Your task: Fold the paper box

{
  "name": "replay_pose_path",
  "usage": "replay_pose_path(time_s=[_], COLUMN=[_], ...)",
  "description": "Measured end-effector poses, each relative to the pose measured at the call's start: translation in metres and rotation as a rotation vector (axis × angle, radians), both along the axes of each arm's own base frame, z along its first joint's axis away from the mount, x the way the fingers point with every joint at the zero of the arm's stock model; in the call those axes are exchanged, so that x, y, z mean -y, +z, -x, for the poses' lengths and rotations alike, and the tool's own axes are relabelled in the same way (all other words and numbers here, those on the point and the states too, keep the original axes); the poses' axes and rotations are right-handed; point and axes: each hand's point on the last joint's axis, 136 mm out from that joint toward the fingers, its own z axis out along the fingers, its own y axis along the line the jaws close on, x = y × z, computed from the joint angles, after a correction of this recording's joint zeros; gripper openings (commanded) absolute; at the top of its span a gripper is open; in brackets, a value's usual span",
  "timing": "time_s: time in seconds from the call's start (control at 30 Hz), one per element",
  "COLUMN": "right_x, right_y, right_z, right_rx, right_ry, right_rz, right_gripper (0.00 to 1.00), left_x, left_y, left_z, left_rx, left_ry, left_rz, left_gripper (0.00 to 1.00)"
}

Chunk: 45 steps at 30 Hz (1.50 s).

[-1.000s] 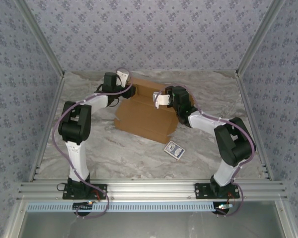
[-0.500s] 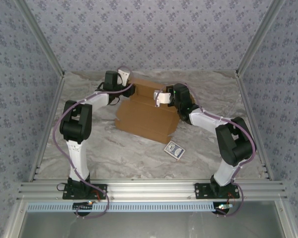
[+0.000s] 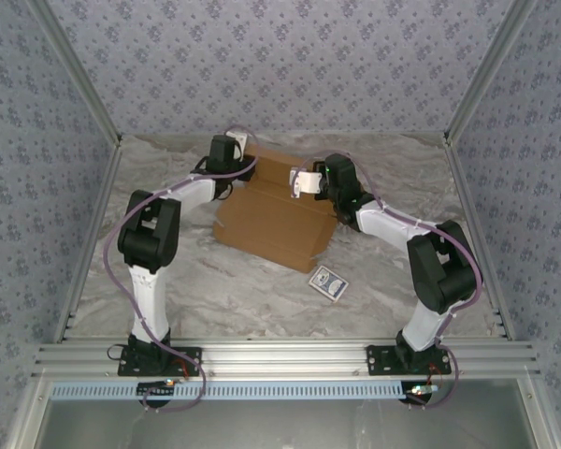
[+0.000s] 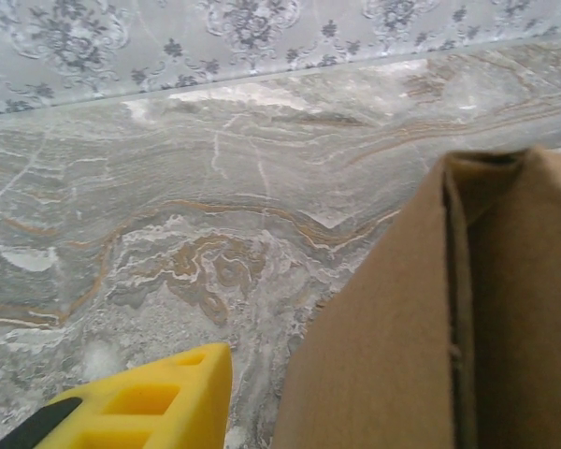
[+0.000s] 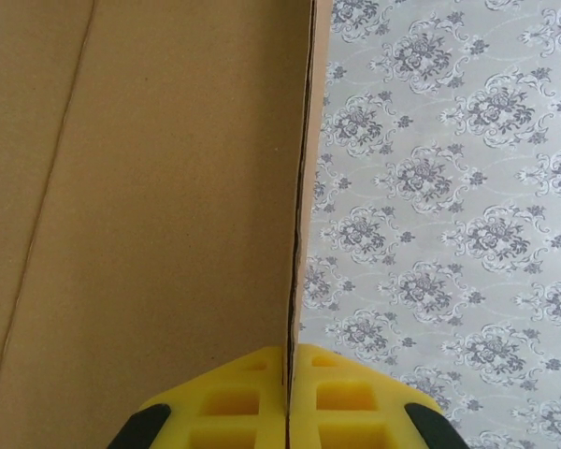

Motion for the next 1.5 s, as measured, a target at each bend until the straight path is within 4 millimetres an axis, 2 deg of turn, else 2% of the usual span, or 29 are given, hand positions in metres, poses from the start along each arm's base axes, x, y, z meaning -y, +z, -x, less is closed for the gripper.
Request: replay_pose_path(time_s=[0.33, 0.7, 0.9, 1.07, 1.23, 1.5], right_x=[-0.001, -0.002, -0.001, -0.001, -0.002, 0.001], right_y=[0.000, 0.000, 0.000, 0.002, 0.002, 0.002], right_z=[0.000, 0.001, 0.001, 0.000, 0.000, -0.001], right_rx=[-0.015, -0.027, -0.035, -0.045, -0.053, -0.060], right_ry=[-0.015, -0.024, -0.026, -0.027, -0.020, -0.025], right_rz=[-0.030, -0.043, -0.041, -0.036, -0.036, -0.033], right_gripper=[0.00, 0.00, 0.00, 0.00, 0.00, 0.00], left_x=[-0.003, -0.003, -0.002, -0.009, -0.014, -0.023], left_y=[0.001, 0.002, 0.000, 0.000, -0.003, -0.024], left_z=[-0.002, -0.003, -0.001, 0.002, 0.009, 0.027], left_rx=[0.001, 0.019, 0.057, 0.052, 0.029, -0.042], left_ry=[0.148, 0.222, 0.169, 0.087, 0.002, -0.071], left_rz=[-0.030, -0.121, -0.145, -0.122, -0.077, -0.033], left_gripper=[0.35, 0.33, 0.43, 0.51, 0.55, 0.57])
